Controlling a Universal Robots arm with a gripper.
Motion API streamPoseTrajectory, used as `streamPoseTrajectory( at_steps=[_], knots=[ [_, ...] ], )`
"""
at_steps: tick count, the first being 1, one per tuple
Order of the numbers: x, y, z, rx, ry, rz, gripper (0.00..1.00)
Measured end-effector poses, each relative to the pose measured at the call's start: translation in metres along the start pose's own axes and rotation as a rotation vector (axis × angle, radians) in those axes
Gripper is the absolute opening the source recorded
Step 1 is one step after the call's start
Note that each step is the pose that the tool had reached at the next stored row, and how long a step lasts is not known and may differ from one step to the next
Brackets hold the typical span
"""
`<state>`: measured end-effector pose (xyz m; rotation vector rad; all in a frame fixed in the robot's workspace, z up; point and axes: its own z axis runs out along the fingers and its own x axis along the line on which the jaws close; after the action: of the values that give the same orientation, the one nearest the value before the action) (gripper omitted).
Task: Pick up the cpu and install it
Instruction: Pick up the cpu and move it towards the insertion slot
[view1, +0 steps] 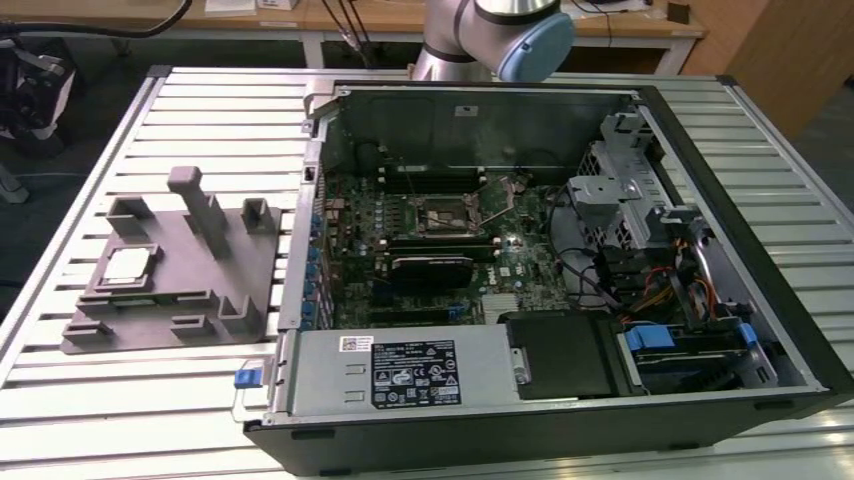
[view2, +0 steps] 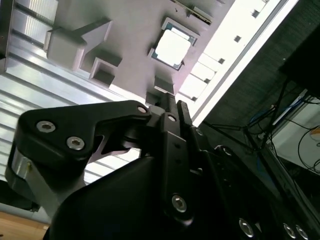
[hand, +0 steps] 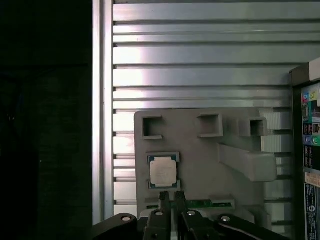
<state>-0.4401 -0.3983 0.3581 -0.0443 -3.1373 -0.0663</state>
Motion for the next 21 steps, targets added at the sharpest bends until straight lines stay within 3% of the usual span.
streamPoseTrajectory(
  at_steps=[1, 3, 4, 6, 7, 12, 14, 15, 21],
  knots=[
    [0.0, -0.0001, 0.0011, 0.0, 0.0, -0.001, 0.16],
    [0.0, -0.0002, 0.0034, -0.0001, -0.0003, -0.001, 0.29],
    [0.0, -0.0002, 0.0044, 0.0, -0.0003, -0.001, 0.29],
    [0.0, -0.0004, 0.0069, 0.0, -0.0004, -0.003, 0.41],
    [0.0, -0.0004, 0.0083, 0.0001, -0.0003, -0.005, 0.41],
    [-0.0001, -0.0007, 0.0154, 0.0003, 0.0006, -0.024, 0.64],
    [-0.0001, -0.0009, 0.019, 0.0002, 0.0007, -0.03, 0.64],
    [-0.0001, -0.001, 0.0208, 0.0003, 0.0008, -0.032, 0.7],
    [-0.0001, -0.0013, 0.0302, 0.0002, 0.0011, -0.043, 0.7]
  ],
)
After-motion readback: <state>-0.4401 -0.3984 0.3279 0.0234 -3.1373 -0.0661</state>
